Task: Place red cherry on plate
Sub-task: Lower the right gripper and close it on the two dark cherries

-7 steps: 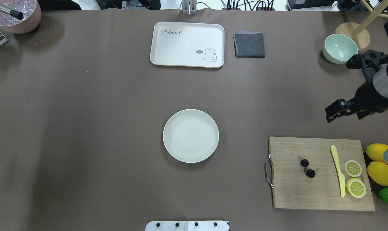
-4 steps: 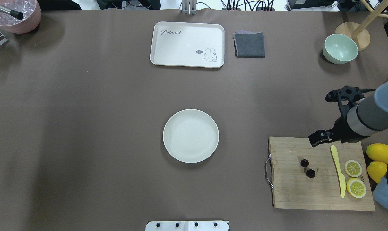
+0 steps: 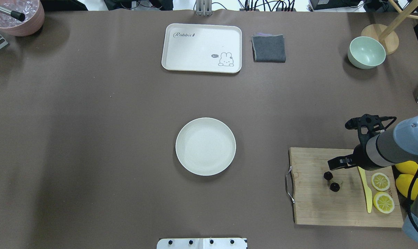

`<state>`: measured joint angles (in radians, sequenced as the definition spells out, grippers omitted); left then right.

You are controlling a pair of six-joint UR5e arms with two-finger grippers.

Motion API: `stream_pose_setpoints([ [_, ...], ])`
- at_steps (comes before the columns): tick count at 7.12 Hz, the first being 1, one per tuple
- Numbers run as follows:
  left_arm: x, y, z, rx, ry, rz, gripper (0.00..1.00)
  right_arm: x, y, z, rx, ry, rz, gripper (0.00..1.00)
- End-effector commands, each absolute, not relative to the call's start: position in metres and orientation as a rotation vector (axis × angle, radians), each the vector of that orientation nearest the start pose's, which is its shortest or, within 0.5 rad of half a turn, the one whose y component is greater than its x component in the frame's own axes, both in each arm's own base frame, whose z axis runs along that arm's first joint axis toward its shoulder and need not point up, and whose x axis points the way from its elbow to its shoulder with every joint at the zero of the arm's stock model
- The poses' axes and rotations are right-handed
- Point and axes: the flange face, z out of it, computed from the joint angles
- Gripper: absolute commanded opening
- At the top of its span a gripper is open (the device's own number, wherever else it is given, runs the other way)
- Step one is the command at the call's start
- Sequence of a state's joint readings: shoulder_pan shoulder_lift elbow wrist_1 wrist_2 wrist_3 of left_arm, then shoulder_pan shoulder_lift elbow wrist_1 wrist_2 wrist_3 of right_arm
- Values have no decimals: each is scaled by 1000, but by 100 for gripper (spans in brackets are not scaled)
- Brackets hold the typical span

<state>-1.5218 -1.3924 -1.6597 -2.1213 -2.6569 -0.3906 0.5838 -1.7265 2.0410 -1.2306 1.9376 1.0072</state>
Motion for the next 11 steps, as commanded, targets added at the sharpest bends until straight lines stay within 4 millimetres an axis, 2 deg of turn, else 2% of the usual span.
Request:
stream_pose_setpoints([
  [1,-24,-427,611,176,1126,-51,97,-330,-311,467,60,-736,-83,90],
  [3,-27,-426,608,184,1126,-54,97,-338,-299,458,52,-748,-74,87],
  [4,-26,-427,608,183,1127,-53,97,-351,-286,458,72,-731,-70,84],
  [8,-24,-427,611,178,1111,-54,97,-362,-274,460,90,-716,-88,45],
  [9,-24,-427,611,178,1112,-54,97,-360,-272,464,90,-706,-87,36],
  [10,-24,-427,612,177,1111,-55,97,-359,-272,464,102,-720,-89,20],
  [11,-24,-427,613,176,1111,-56,97,-351,-269,473,105,-728,-91,11],
])
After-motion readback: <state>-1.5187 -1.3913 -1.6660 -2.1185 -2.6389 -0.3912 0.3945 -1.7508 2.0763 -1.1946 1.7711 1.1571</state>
